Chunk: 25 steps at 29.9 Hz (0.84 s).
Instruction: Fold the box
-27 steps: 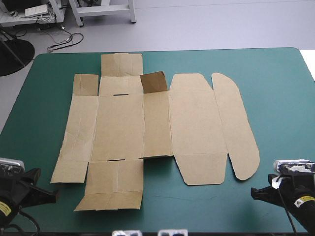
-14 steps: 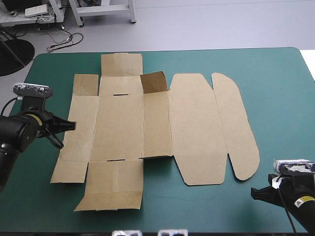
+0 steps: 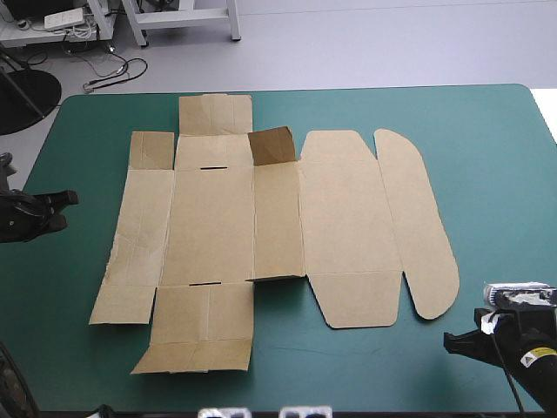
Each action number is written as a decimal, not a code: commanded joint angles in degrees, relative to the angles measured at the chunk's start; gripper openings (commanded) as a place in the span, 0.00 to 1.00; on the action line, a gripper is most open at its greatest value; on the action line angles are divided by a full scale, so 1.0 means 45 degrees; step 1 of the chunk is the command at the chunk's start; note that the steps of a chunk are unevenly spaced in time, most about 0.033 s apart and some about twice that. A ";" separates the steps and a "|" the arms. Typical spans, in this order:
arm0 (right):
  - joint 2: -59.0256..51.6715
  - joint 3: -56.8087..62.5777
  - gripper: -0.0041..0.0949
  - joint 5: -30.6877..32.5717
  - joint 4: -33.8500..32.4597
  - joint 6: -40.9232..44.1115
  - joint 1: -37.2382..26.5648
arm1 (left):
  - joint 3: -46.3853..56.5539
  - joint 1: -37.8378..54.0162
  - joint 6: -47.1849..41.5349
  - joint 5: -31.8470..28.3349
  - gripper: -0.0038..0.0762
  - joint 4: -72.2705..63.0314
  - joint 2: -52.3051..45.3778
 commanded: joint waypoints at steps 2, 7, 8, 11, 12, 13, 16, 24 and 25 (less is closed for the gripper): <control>0.0084 -0.0356 0.03 -0.0651 0.0143 -0.0010 0.0008 | -0.0307 0.0521 0.1373 0.0640 0.07 -0.1499 0.0923; 0.0084 -0.0356 0.03 -0.0651 0.0143 -0.0010 0.0008 | -0.0307 0.0521 0.1976 0.1575 0.07 -0.1465 0.2376; 0.0084 -0.0356 0.03 -0.0651 0.0121 -0.0010 0.0008 | -0.0307 0.0521 0.2007 0.1575 0.07 -0.1369 0.2569; 0.0084 -0.0356 0.03 -0.0651 0.0121 -0.0010 0.0008 | -0.0307 0.0498 0.2007 0.1608 0.11 -0.1334 0.2878; 0.0084 -0.0356 0.03 -0.0651 0.0121 -0.0010 0.0008 | -0.0307 0.0498 0.2034 0.1608 0.14 -0.1334 0.2903; 0.0084 -0.0356 0.03 -0.0651 0.0121 -0.0010 0.0008 | -0.0307 0.0498 0.2216 0.1608 0.19 -0.1334 0.2956; 0.0084 -0.0356 0.03 -0.0651 0.0121 -0.0010 0.0008 | -0.0307 0.0476 0.2485 0.1608 0.40 -0.1182 0.3009; 0.0084 -0.0356 0.03 -0.0651 0.0121 -0.0010 0.0008 | -0.0066 0.0476 0.2574 0.1608 0.77 -0.1256 0.3256; 0.0084 -0.0356 0.03 -0.0651 0.0097 -0.0010 0.0008 | 0.0167 0.0476 0.2713 0.1608 0.76 -0.1630 0.3357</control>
